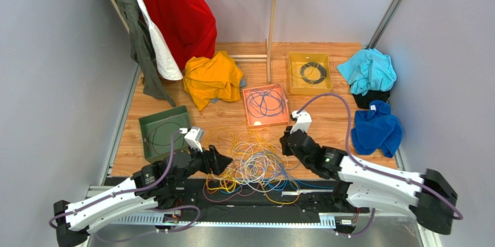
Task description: Untangle the cables
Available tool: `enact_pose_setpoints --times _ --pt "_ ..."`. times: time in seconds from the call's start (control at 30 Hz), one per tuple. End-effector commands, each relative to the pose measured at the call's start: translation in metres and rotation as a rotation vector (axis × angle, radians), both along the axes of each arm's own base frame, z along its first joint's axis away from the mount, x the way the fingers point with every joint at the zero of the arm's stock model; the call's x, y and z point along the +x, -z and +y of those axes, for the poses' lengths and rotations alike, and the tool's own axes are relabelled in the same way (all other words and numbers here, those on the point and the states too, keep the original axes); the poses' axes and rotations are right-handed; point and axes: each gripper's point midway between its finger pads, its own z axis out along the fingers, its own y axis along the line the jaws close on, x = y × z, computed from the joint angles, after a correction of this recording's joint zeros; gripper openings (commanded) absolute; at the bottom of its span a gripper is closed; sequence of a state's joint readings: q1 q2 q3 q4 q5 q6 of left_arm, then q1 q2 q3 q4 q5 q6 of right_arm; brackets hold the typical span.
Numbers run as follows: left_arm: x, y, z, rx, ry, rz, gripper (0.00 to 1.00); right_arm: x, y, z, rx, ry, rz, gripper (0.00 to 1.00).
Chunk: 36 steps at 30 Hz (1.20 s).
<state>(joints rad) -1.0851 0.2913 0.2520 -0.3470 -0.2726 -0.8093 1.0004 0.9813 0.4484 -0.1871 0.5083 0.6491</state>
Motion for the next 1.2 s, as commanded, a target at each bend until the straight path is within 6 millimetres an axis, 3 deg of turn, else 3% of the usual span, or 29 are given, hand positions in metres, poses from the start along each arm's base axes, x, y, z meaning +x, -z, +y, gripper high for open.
enact_pose_setpoints --times 0.0,0.03,0.1,0.13,0.17,0.23,0.27,0.37,0.4,0.53,0.63,0.9,1.0,1.1,1.17 --pt "0.004 -0.018 -0.001 -0.049 -0.016 -0.035 0.92 -0.010 -0.143 0.019 0.201 -0.094 -0.248 0.00" --pt "0.005 -0.022 -0.002 -0.063 -0.016 -0.043 0.92 -0.017 -0.188 0.018 0.273 -0.127 -0.297 0.00" --pt "0.005 -0.033 -0.003 -0.096 -0.009 -0.073 0.93 -0.036 -0.233 0.025 0.319 -0.246 -0.338 0.00" --pt "0.006 -0.041 -0.004 -0.125 -0.010 -0.094 0.93 -0.042 -0.243 0.023 0.306 -0.281 -0.334 0.00" --pt "0.006 -0.050 -0.003 -0.150 -0.005 -0.121 0.92 -0.051 -0.285 0.023 0.369 -0.321 -0.368 0.00" --pt "0.006 -0.061 -0.001 -0.177 -0.007 -0.154 0.92 -0.059 -0.311 0.019 0.371 -0.370 -0.382 0.00" --pt "0.006 -0.073 0.003 -0.201 -0.015 -0.179 0.93 -0.067 -0.341 0.019 0.419 -0.409 -0.409 0.00" --pt "0.007 -0.090 0.010 -0.217 -0.023 -0.236 0.94 -0.077 -0.377 0.016 0.446 -0.465 -0.447 0.00" --pt "0.006 -0.096 0.011 -0.226 -0.017 -0.254 0.95 -0.081 -0.404 0.012 0.487 -0.473 -0.480 0.00" --pt "0.006 -0.121 0.016 -0.259 -0.008 -0.352 0.99 -0.096 -0.457 0.007 0.568 -0.537 -0.538 0.00" --pt "0.002 -0.142 0.010 -0.323 0.028 -0.415 0.99 -0.104 -0.476 0.011 0.598 -0.582 -0.532 0.00" --pt "-0.021 -0.190 -0.019 -0.471 0.213 -0.543 0.99 -0.113 -0.491 0.013 0.654 -0.619 -0.517 0.00" --pt "-0.023 -0.191 -0.031 -0.476 0.255 -0.539 0.99 -0.113 -0.487 0.013 0.655 -0.614 -0.515 0.00" --pt "-0.014 -0.168 -0.039 -0.406 0.233 -0.444 0.99 -0.087 -0.466 0.003 0.574 -0.479 -0.544 0.00" --pt "-0.009 -0.139 -0.044 -0.326 0.221 -0.354 0.99 -0.057 -0.441 -0.006 0.458 -0.322 -0.557 0.00"
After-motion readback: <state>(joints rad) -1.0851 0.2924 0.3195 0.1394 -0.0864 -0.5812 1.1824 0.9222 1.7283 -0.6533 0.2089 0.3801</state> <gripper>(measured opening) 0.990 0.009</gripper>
